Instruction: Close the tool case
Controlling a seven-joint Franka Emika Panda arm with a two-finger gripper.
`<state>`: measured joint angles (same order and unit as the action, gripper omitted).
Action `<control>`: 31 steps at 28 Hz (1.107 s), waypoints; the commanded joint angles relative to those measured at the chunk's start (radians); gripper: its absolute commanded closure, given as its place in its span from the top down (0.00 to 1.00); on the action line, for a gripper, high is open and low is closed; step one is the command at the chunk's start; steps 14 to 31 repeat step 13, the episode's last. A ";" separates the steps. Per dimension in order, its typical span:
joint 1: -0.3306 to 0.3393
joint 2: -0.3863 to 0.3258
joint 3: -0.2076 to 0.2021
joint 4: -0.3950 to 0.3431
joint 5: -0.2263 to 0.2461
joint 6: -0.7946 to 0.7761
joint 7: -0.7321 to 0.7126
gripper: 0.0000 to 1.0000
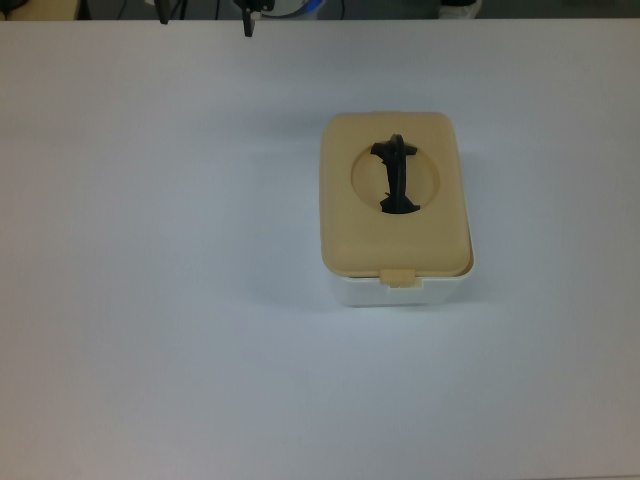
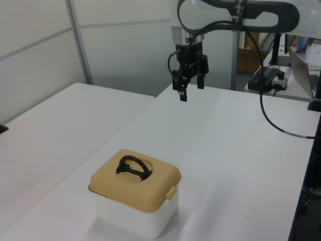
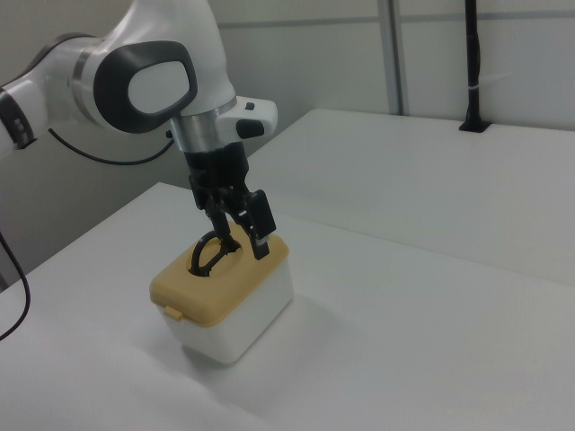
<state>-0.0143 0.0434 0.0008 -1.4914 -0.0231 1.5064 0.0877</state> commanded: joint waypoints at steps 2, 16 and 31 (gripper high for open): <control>0.007 -0.025 -0.004 -0.023 0.014 -0.015 -0.008 1.00; 0.008 -0.013 -0.002 -0.024 -0.014 0.014 -0.219 1.00; 0.008 -0.013 -0.002 -0.024 -0.014 0.014 -0.219 1.00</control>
